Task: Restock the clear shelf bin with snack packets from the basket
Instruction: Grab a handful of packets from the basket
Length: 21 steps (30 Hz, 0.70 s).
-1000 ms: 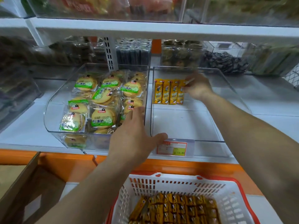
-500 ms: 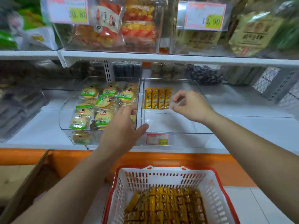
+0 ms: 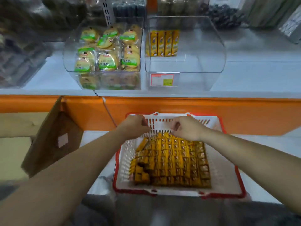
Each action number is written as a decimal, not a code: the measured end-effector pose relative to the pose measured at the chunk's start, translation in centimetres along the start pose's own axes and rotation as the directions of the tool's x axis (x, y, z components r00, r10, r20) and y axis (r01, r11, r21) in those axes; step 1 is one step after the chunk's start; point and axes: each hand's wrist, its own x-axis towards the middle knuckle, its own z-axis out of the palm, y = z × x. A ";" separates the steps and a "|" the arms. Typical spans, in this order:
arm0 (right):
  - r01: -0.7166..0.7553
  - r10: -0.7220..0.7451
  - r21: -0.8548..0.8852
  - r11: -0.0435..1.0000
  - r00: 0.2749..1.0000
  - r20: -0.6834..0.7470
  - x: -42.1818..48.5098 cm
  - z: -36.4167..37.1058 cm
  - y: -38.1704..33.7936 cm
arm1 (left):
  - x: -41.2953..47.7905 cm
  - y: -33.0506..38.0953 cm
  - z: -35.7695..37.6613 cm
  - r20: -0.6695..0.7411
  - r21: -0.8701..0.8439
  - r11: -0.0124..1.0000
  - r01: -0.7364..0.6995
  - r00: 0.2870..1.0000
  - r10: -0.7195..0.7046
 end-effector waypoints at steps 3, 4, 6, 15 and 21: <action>-0.060 0.056 0.047 0.997 0.995 0.084 2.0 5.3 2.5 | 1.7 -2.1 4.7 0.026 -0.037 0.992 0.117 0.993 -0.116; -0.084 0.078 0.052 0.995 0.991 0.107 2.8 7.0 3.2 | 2.2 -2.9 6.5 0.034 -0.055 0.986 0.159 0.987 -0.157; -0.122 0.117 0.034 0.992 0.987 0.109 4.2 9.8 4.3 | 3.0 -4.3 9.9 0.029 -0.130 0.966 0.225 0.974 -0.224; -0.035 0.031 -0.048 0.998 0.995 -0.097 8.0 17.3 6.7 | 7.7 -8.0 19.2 0.017 -0.348 0.887 0.305 0.947 -0.319; -0.028 0.013 -0.121 0.992 0.993 -0.118 8.2 18.7 7.2 | 9.3 -9.2 21.3 0.071 -0.428 0.825 0.369 0.924 -0.376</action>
